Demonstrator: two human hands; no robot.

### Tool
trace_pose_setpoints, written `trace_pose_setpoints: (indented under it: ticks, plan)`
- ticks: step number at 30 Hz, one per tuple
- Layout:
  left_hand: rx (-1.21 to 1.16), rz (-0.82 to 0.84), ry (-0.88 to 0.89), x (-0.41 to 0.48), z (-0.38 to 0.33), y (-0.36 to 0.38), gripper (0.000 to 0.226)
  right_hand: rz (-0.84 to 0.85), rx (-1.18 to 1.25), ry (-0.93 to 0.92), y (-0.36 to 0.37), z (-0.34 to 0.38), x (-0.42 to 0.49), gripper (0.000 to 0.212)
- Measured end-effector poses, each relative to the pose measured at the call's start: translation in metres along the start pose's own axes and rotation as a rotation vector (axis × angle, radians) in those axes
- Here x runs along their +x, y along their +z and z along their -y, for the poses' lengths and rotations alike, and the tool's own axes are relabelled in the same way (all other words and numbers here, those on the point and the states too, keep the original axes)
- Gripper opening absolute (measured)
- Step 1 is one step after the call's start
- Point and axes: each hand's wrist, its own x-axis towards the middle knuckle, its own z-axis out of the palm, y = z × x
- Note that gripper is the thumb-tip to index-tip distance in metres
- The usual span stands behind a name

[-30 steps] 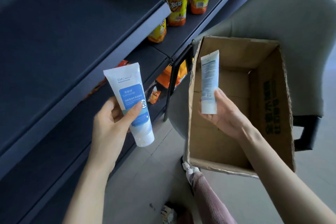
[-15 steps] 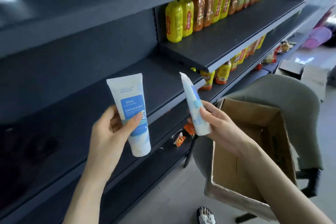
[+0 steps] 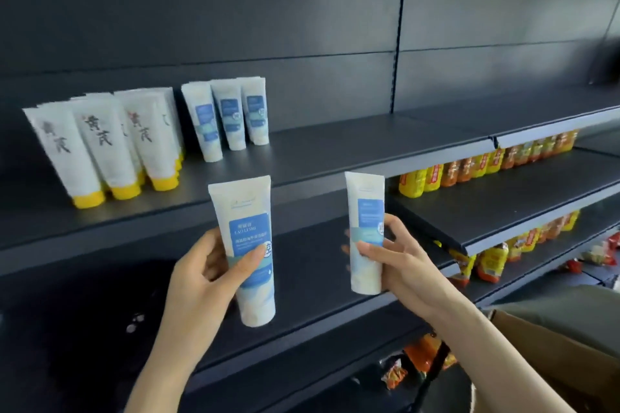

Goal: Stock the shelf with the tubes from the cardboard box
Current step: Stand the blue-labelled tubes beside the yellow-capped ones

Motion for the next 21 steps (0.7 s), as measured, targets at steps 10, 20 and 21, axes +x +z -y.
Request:
trace_pose_setpoints:
  ticks: [10,20,21]
  plan:
    - [0.059,-0.159,0.076,0.002,-0.048,-0.068,0.027,0.226,0.005,-0.119,0.092,0.042,0.034,0.047]
    - [0.141,-0.271,0.131,0.029,-0.065,-0.092,0.024,0.213,-0.139,-0.282,0.133,0.074,0.122,0.035]
    - [0.153,-0.28,0.135,0.034,-0.065,-0.092,0.024,0.205,-0.158,-0.3,0.135,0.075,0.135,0.035]
